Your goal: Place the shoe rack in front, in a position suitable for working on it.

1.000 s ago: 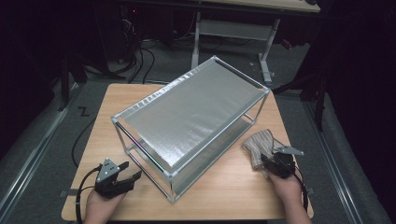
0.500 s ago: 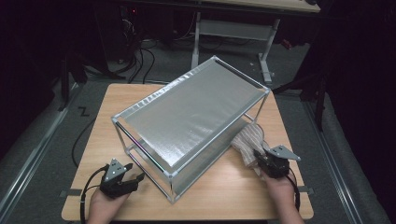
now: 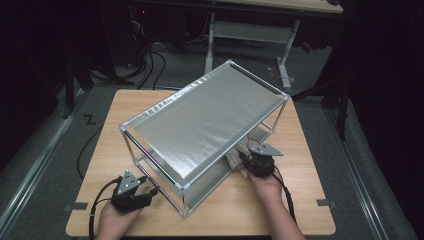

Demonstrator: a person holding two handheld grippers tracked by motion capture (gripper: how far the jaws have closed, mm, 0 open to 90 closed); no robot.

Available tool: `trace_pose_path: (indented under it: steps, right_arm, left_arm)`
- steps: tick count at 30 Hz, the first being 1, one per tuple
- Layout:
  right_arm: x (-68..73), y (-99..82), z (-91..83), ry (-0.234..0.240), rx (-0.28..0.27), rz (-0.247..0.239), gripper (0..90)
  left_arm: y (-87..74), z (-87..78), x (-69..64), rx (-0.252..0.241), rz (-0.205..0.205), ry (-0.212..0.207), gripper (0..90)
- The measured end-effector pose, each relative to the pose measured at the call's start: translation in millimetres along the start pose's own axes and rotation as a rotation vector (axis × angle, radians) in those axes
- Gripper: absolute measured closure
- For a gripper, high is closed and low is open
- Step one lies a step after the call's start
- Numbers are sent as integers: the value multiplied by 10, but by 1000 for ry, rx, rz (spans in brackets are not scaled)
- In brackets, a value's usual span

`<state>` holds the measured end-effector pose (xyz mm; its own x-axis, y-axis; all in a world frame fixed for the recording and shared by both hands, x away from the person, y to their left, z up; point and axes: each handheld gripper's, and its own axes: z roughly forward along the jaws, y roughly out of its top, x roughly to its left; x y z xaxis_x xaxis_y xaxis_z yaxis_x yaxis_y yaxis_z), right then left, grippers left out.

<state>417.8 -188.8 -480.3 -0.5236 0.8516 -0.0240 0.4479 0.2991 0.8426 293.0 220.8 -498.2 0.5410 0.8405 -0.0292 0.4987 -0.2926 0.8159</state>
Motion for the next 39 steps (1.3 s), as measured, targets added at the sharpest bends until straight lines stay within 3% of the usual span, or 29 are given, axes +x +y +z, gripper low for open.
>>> trace_pose_path:
  steps: [4, 7, 11, 12, 17, 19, 21, 25, 27, 29, 30, 32, 33, 35, 37, 39]
  right_arm:
    - [23, -36, 176, -10, 63, -26, 701]
    - [29, -51, 198, 1, 82, -9, 703]
    - [75, -60, 179, 1, 92, -38, 706]
    - [119, -81, 154, 10, 92, -47, 708]
    - [242, -137, 81, 30, 83, -57, 708]
    - [302, -159, 43, 42, 84, -67, 708]
    - [367, -180, 8, 47, 82, -83, 707]
    - [449, -220, -57, 39, 84, -93, 707]
    - [452, -244, -78, 34, 76, -83, 706]
    - [453, -253, -84, 32, 72, -80, 707]
    - [452, -265, -88, 34, 66, -75, 706]
    - [453, -266, -87, 33, 65, -76, 706]
    - [452, -267, -87, 34, 65, -77, 705]
    - [451, -268, -87, 35, 64, -77, 705]
    - [450, -268, -87, 36, 64, -79, 705]
    - [447, -267, -86, 37, 63, -86, 705]
  left_arm:
    - [16, 41, -21, 4, 8, -7, 388]
    - [22, 47, -14, 5, 4, -9, 394]
    - [21, 72, -14, 18, 9, 1, 400]
    - [16, 89, -15, 38, 16, 14, 405]
    - [-13, 59, 10, 41, 39, 75, 441]
    - [-27, 48, 38, 67, 72, 96, 464]
    - [-36, 62, 35, 83, 45, 104, 472]
    - [-38, 44, 41, 94, 63, 125, 477]
    - [-41, -7, 65, 67, 41, 126, 466]
    - [-36, -54, 103, 59, 49, 131, 465]
    - [-43, -154, 163, -1, -3, 155, 469]
    - [-57, -263, 237, -53, -49, 182, 490]
    - [-57, -263, 237, -53, -49, 182, 521]
    - [-68, -412, 370, -108, -81, 234, 575]
    - [-62, -445, 410, -125, -95, 235, 626]
    - [46, -512, 538, -142, -112, 275, 652]
